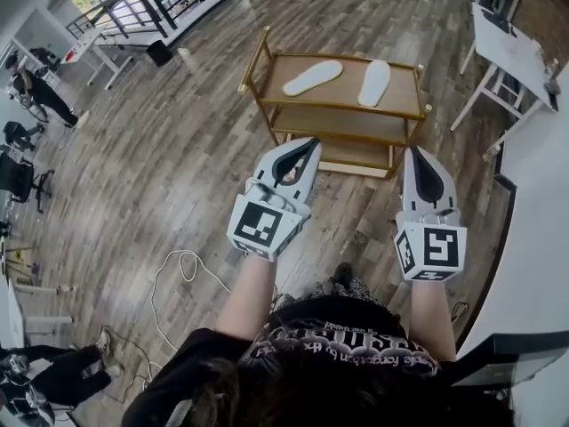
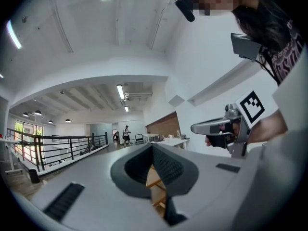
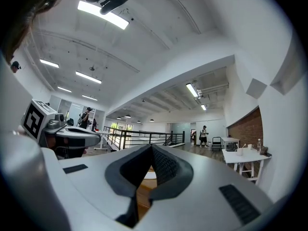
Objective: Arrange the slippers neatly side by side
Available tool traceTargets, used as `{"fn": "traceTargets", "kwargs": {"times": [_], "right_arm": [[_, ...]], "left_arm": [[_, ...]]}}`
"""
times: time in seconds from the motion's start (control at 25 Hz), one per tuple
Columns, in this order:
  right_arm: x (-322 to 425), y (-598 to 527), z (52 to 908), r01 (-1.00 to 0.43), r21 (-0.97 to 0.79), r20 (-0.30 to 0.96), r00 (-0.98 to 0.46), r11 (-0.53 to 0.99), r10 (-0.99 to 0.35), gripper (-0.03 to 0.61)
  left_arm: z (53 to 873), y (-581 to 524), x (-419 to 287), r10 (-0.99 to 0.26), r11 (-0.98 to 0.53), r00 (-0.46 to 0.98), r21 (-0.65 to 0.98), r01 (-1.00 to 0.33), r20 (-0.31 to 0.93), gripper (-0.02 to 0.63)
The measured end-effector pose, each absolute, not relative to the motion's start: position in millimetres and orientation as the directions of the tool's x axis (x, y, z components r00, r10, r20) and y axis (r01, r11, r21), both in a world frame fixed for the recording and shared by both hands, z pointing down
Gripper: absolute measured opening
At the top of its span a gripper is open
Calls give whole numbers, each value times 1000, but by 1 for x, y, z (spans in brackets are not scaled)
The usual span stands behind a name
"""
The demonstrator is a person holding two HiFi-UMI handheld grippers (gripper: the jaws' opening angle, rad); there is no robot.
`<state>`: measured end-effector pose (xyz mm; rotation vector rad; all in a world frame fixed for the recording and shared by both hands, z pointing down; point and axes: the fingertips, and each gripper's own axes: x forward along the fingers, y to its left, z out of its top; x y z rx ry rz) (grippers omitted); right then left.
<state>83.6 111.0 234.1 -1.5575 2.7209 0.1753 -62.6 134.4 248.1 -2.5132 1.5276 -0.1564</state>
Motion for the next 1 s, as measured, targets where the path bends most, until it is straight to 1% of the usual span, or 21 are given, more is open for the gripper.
{"fn": "traceTargets", "kwargs": {"times": [0.12, 0.32, 0.44, 0.72, 0.92, 1.0], "right_arm": [[81, 76, 239, -854, 101, -41, -517, 511, -855, 0], [81, 36, 244, -849, 97, -37, -525, 520, -850, 0], [86, 11, 250, -851, 86, -30, -521, 517, -853, 0], [70, -34, 254, -861, 70, -14, -506, 504, -862, 0], [54, -81, 257, -872, 77, -6, -485, 483, -874, 0], [48, -103, 255, -880, 78, -8, -470, 468, -883, 0]], "left_arm": [[257, 98, -59, -884, -459, 467, -224, -860, 18, -8], [253, 55, -53, -885, -450, 465, -226, -864, -17, -8], [256, 34, -52, -891, -439, 453, -217, -872, -15, -8], [261, -7, -83, -902, -423, 431, -173, -890, -7, -8], [261, -61, -95, -883, -459, 469, -183, -869, -14, -8], [258, -84, -100, -880, -468, 475, -161, -869, -12, -8]]}}
